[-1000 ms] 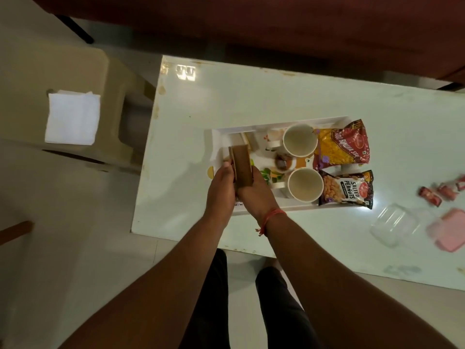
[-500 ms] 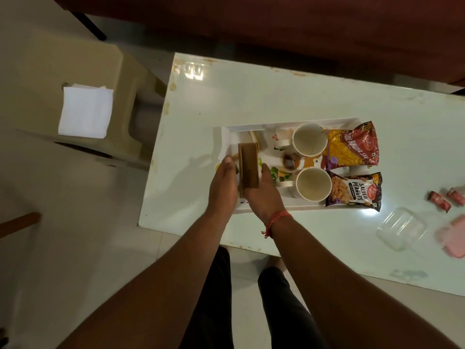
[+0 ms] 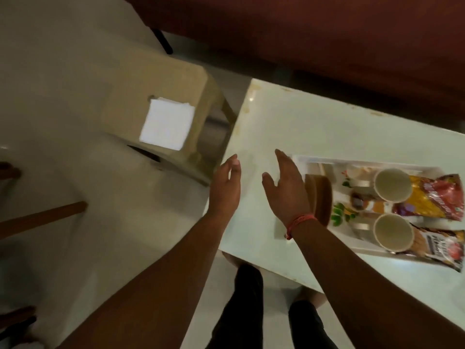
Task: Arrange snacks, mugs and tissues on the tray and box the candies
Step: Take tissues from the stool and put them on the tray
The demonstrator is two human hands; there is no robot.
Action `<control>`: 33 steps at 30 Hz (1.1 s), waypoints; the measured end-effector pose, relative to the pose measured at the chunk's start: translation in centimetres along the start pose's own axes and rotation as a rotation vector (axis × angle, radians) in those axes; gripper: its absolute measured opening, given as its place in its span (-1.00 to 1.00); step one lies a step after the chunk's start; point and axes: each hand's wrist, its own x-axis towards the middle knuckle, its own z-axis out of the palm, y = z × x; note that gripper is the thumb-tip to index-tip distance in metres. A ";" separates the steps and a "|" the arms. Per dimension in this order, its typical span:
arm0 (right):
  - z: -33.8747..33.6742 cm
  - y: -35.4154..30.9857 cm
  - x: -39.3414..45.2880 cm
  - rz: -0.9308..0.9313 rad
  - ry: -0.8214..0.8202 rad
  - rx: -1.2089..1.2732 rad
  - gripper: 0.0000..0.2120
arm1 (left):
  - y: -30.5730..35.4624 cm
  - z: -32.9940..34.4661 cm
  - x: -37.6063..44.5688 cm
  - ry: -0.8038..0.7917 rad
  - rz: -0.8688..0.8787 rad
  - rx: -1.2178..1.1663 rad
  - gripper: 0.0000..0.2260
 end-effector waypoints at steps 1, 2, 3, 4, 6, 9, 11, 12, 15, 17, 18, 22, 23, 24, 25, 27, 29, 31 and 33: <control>0.9 -0.8 0.7 0.005 -0.030 0.006 -0.44 | -0.3 -1.4 1.0 0.001 0.031 0.053 -0.58; 2.1 -1.9 1.5 0.002 -0.065 0.015 -0.45 | -0.6 -3.3 2.1 0.015 0.064 0.119 -0.59; 3.2 -3.1 2.3 -0.002 -0.101 0.022 -0.46 | -1.0 -5.2 3.3 0.044 0.097 0.195 -0.60; 4.5 -4.3 3.1 0.004 -0.145 0.025 -0.47 | -1.4 -7.1 4.6 0.078 0.136 0.271 -0.59; 6.4 -6.6 4.7 0.027 -0.238 0.032 -0.48 | -2.4 -10.5 7.4 0.138 0.180 0.386 -0.59; 9.7 -10.2 7.5 0.056 -0.368 0.058 -0.57 | -4.2 -14.8 11.5 0.235 0.130 0.539 -0.52; 12.1 -11.5 9.7 0.072 -0.406 0.097 -0.63 | -4.8 -16.8 13.5 0.255 0.126 0.655 -0.51; 13.4 -12.0 10.8 0.090 -0.415 0.118 -0.62 | -5.0 -17.6 14.4 0.244 0.120 0.704 -0.52; 16.8 -12.5 13.8 0.200 -0.377 0.274 -0.33 | -5.5 -18.8 16.4 0.201 0.086 0.800 -0.50; 18.2 -13.2 15.1 0.294 -0.311 0.368 -0.34 | -5.7 -18.8 17.0 0.179 0.060 0.820 -0.50; 18.9 -13.5 15.7 0.327 -0.274 0.390 -0.40 | -5.8 -18.7 17.0 0.167 0.054 0.820 -0.50; 20.4 -13.5 17.4 0.429 -0.160 0.405 -0.52 | -6.2 -17.5 16.4 0.178 0.076 0.822 -0.53; 20.6 -13.4 17.7 0.440 -0.143 0.378 -0.56 | -6.2 -17.3 16.2 0.191 0.080 0.812 -0.54; 20.5 -13.4 17.9 0.450 -0.138 0.359 -0.61 | -6.2 -17.0 16.0 0.205 0.078 0.794 -0.55; 20.4 -13.1 18.1 0.463 -0.138 0.372 -0.64 | -6.2 -16.7 15.6 0.223 0.074 0.760 -0.56; 19.9 -12.2 18.1 0.494 -0.177 0.470 -0.66 | -5.9 -16.1 14.7 0.284 0.070 0.634 -0.57; 18.3 -11.6 16.6 0.523 -0.263 0.649 -0.70 | -5.4 -15.1 13.2 0.374 0.035 0.420 -0.56; 16.1 -11.0 14.1 0.567 -0.368 0.834 -0.68 | -5.6 -13.9 11.6 0.436 -0.105 0.117 -0.54; 13.5 -9.6 11.2 0.606 -0.474 0.961 -0.69 | -5.8 -12.6 9.3 0.376 -0.286 -0.313 -0.56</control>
